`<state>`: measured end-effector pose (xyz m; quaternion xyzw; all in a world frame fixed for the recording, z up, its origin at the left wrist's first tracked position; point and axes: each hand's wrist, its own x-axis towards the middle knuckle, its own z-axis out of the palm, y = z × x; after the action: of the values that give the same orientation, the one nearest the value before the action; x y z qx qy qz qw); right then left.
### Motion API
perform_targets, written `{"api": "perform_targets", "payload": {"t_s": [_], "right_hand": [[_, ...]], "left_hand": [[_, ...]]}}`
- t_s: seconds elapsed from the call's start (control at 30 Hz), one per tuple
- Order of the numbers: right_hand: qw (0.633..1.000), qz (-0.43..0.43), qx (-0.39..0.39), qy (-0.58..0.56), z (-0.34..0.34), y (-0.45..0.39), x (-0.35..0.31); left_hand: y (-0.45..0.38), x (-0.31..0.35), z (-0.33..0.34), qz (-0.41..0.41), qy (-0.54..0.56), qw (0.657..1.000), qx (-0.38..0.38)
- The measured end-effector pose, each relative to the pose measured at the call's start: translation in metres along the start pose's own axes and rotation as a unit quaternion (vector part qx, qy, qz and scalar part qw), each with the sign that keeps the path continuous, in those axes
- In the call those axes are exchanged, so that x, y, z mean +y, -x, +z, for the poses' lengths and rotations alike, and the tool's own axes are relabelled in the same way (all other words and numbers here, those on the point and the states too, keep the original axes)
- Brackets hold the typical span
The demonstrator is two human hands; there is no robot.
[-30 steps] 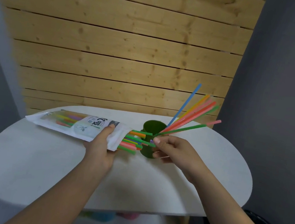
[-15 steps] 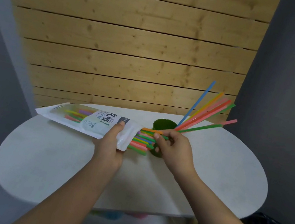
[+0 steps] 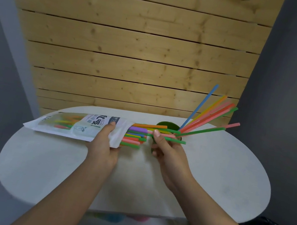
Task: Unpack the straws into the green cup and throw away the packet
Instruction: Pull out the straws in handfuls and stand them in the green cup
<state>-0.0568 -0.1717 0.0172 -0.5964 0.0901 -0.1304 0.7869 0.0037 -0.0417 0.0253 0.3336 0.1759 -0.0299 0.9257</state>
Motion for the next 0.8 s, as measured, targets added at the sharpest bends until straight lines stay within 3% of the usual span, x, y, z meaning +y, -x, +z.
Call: {"api": "perform_targets", "payload": {"t_s": [0.27, 0.43, 0.53, 0.67, 0.8], "right_hand": [[0.999, 0.011, -0.019, 0.049, 0.012, -0.004, -0.005], [0.987, -0.099, 0.046, 0.116, 0.009, -0.003, -0.014], [0.984, -0.139, 0.093, 0.058, 0.007, -0.003, -0.019], [0.991, -0.112, 0.057, 0.047, 0.008, -0.001, -0.017], [0.999, -0.025, 0.023, -0.011, 0.019, 0.0, -0.005]], "left_hand": [[0.008, -0.012, 0.002, -0.035, -0.033, 0.998, -0.033], [0.002, -0.002, -0.002, -0.028, -0.022, 0.998, -0.042], [-0.002, 0.003, -0.003, -0.024, -0.006, 0.999, -0.039], [0.0, 0.0, -0.004, -0.034, -0.008, 0.998, -0.049], [0.003, -0.004, -0.003, -0.047, -0.006, 0.998, -0.052]]}}
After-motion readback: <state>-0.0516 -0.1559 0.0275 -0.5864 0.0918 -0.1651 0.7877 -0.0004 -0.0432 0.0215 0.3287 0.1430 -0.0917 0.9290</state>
